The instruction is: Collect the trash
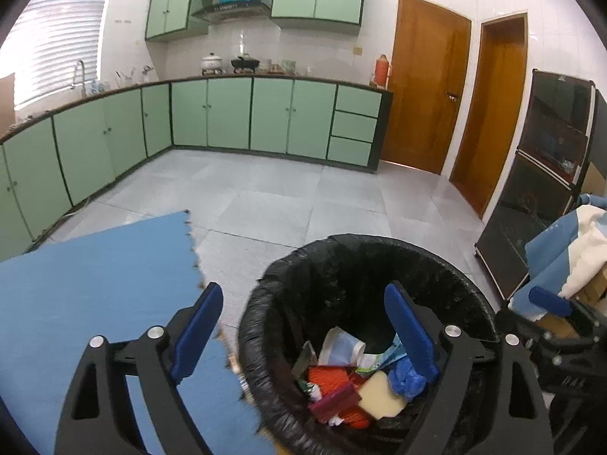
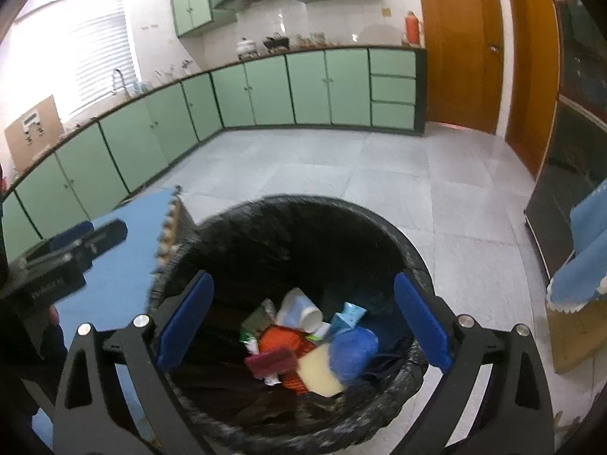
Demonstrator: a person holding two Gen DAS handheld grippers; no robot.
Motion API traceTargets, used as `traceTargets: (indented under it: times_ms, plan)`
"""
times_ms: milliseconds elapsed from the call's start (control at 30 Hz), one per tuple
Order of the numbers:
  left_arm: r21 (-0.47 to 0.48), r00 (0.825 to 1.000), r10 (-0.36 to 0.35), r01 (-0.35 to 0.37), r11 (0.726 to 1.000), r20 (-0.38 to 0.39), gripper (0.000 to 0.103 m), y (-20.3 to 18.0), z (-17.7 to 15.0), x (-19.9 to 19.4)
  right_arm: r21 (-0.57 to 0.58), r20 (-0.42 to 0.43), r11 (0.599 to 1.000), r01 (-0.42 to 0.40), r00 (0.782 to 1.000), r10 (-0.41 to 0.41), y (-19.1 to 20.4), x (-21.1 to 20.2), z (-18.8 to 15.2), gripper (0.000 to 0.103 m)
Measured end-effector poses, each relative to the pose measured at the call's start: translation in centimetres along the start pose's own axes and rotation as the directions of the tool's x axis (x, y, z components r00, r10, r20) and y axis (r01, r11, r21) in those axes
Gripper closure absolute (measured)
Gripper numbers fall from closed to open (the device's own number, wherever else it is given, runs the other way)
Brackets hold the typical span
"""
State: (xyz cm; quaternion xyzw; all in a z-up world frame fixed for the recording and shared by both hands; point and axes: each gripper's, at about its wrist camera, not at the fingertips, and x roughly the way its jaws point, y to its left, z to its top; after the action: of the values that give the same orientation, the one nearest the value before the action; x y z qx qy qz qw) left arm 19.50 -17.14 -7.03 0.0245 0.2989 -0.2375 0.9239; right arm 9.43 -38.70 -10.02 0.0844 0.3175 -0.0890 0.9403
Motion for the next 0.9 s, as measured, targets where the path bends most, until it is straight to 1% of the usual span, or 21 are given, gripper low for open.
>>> traceTargets:
  times_ms: [167, 333, 433, 667, 900]
  plan:
    - [-0.008, 0.999, 0.035, -0.035, 0.999, 0.008, 0.016, 1.6, -0.5, -4.6, -0.028, 0.043, 0.999, -0.04, 0.998, 0.042, 2.6, -3.8, 1.2, 0.006]
    - [-0.022, 0.997, 0.073, -0.073, 0.997, 0.023, 0.012, 3.0, -1.4, -9.0, -0.048, 0.065, 0.996, -0.074, 0.995, 0.077, 5.0, -7.1, 1.5, 0.005]
    - [-0.035, 0.996, 0.083, -0.082, 0.996, 0.041, 0.01, 3.6, -1.9, -11.6, -0.056, 0.078, 0.994, -0.089, 0.992, 0.094, 6.1, -8.9, 1.6, 0.005]
    - [-0.045, 0.992, 0.107, -0.105, 0.993, 0.059, 0.009, 4.1, -2.8, -15.5, -0.098, 0.098, 0.989, -0.11, 0.988, 0.119, 8.2, -11.5, 1.5, 0.005]
    - [-0.048, 0.987, 0.122, -0.118, 0.992, 0.105, 0.006, 3.6, -2.6, -18.3, -0.11, 0.114, 0.986, -0.128, 0.984, 0.141, 8.7, -13.2, 1.2, 0.005]
